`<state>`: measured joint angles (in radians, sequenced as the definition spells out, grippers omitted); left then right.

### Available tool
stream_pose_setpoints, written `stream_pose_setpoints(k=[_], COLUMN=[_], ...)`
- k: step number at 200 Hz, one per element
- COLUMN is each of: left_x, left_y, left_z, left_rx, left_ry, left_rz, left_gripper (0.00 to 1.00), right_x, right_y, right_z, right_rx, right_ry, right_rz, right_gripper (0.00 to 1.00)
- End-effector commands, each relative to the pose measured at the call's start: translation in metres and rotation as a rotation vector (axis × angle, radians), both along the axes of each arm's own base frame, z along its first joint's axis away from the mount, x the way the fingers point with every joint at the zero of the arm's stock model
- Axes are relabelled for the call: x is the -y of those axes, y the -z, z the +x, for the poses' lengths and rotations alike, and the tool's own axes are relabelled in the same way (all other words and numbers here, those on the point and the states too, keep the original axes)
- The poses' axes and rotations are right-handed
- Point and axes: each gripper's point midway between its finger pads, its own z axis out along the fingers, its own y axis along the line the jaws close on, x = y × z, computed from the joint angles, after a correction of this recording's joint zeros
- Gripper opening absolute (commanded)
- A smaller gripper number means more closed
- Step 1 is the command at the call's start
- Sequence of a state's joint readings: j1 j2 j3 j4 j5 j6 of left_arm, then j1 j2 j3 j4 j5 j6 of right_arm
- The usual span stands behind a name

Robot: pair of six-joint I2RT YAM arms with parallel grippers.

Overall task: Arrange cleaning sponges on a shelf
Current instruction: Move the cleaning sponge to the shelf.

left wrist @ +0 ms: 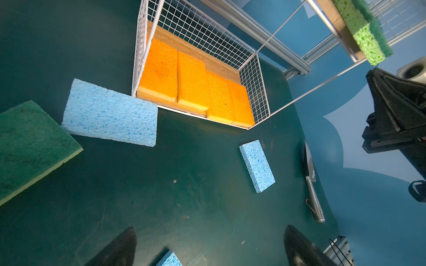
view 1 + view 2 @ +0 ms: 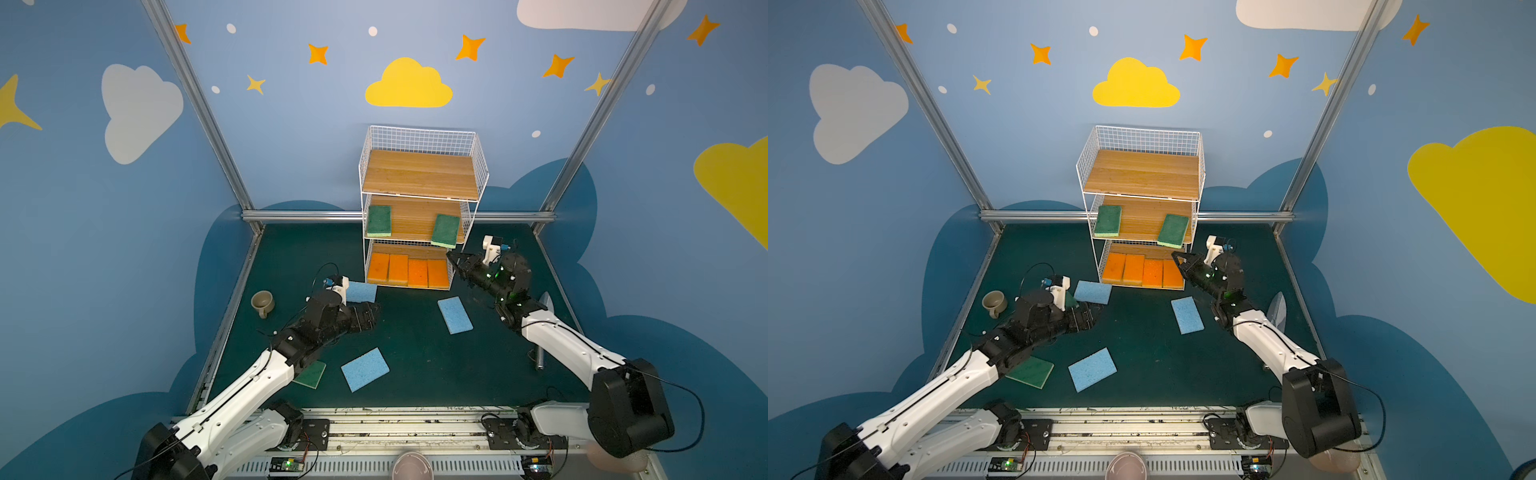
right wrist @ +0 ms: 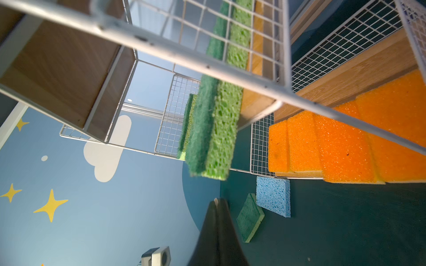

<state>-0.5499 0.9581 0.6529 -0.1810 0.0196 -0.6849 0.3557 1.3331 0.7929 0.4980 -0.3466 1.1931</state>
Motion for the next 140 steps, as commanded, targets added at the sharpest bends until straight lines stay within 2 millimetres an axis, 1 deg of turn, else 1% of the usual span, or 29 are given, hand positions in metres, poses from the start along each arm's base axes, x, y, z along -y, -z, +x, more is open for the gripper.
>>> stream_pose_setpoints(k=[1,88,140], left_x=[0.001,0.002,0.002], left_y=[-0.003,-0.001,-0.002], left_z=[0.001,0.005,0.007], left_rx=[0.009,0.007,0.006], left_ry=[0.009,0.011,0.012], left_rz=[-0.011,-0.007,-0.006], left_gripper=[0.99,0.99,0.99], right_x=[0.003,0.01,0.018], right_y=[-0.021,-0.024,-0.026], right_z=[0.01,0.021,0.027], right_rx=[0.06,0.06,0.058], right_ry=[0.029,0.041,0.057], right_rz=[0.022,0.052,0.055], right_gripper=[0.0,0.0,0.0])
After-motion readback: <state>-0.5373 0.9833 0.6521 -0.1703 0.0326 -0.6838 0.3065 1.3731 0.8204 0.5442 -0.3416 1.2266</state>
